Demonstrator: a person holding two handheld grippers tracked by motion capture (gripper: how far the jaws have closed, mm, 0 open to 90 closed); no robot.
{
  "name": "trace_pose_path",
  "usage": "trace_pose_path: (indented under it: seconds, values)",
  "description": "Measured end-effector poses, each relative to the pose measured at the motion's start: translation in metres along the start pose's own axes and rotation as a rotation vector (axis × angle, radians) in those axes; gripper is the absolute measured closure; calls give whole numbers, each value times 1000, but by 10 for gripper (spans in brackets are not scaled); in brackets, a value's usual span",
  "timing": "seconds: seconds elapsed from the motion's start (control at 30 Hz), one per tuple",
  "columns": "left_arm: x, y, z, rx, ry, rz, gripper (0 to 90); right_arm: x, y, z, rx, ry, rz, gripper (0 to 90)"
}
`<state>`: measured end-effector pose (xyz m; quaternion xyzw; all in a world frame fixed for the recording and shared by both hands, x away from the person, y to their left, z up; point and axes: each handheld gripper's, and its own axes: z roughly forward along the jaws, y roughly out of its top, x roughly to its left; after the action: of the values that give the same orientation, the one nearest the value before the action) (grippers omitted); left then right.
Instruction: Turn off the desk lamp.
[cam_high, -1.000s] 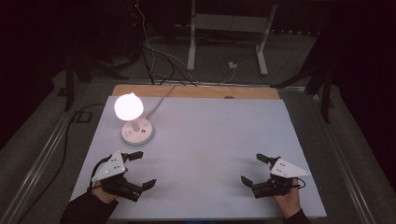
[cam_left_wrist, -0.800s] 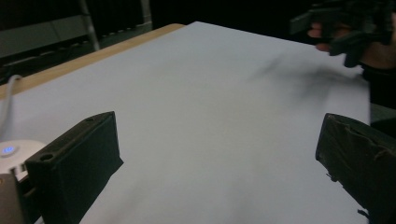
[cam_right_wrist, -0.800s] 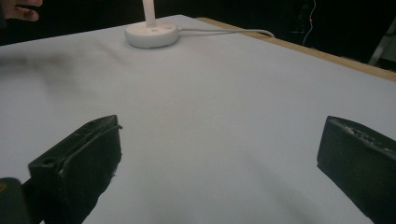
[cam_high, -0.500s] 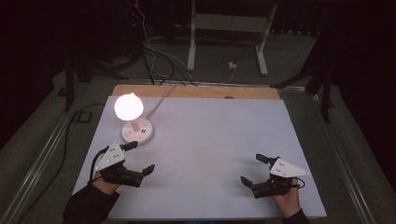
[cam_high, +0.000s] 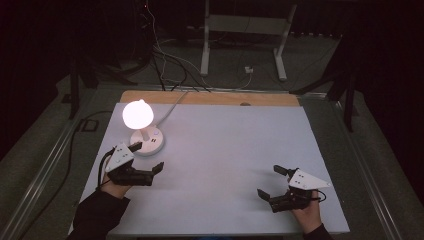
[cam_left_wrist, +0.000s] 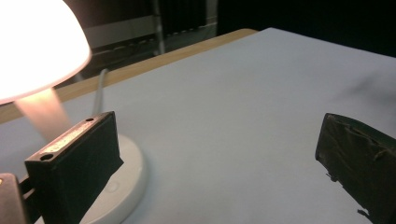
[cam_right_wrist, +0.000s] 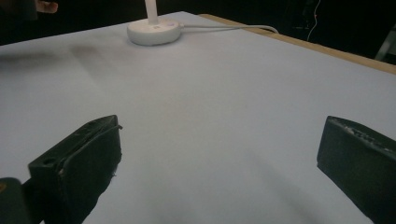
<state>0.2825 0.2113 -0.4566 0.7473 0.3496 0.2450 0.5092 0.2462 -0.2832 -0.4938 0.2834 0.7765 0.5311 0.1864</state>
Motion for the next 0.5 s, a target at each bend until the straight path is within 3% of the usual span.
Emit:
trace_pose_path:
  seconds: [0.3,0.5]
  values:
    - [13,-2,9,2,94,-59,6,-1,0,0,-4,5,5,0]
    - [21,-2,17,22,133,-87,6,-1,0,0,-4,8,9,0]
